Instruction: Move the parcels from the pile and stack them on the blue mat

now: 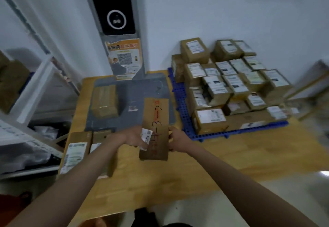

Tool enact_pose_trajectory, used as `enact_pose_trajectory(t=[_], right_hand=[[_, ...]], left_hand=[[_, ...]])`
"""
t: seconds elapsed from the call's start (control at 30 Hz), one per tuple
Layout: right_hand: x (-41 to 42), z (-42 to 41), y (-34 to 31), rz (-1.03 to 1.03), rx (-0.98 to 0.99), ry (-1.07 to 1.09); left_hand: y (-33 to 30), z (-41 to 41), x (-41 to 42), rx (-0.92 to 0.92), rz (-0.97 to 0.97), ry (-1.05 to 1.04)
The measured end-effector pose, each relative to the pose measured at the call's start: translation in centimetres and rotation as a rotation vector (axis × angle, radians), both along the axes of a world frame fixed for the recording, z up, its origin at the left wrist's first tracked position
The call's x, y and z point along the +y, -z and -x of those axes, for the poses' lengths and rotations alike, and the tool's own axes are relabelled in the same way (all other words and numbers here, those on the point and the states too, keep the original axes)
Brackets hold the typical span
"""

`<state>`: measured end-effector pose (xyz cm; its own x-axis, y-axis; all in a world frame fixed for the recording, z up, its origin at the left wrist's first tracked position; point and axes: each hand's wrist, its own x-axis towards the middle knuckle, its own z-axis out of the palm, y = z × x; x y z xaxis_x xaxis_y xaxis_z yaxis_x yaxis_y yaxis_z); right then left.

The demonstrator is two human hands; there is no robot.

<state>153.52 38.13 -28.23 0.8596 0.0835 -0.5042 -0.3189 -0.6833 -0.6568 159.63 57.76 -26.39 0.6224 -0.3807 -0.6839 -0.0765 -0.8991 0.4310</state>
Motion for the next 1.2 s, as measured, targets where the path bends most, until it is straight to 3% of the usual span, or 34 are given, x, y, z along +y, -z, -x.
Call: enact_pose_trajectory(t=[0.6, 0.9, 1.2], right_hand=[[-22.4, 11.8, -4.3, 0.086, -0.086, 0.210], [-29.6, 9.5, -5.3, 0.144, -0.099, 0.255], [-36.5, 3.8, -6.4, 0.243, -0.106, 0.270]], left_hand=[[-4.6, 7.6, -23.2, -0.142, 0.108, 0.375], [-5.4, 3.6, -30.8, -0.056, 0.237, 0.525], [-5.2, -2.9, -38.0, -0.129, 0.235, 0.577]])
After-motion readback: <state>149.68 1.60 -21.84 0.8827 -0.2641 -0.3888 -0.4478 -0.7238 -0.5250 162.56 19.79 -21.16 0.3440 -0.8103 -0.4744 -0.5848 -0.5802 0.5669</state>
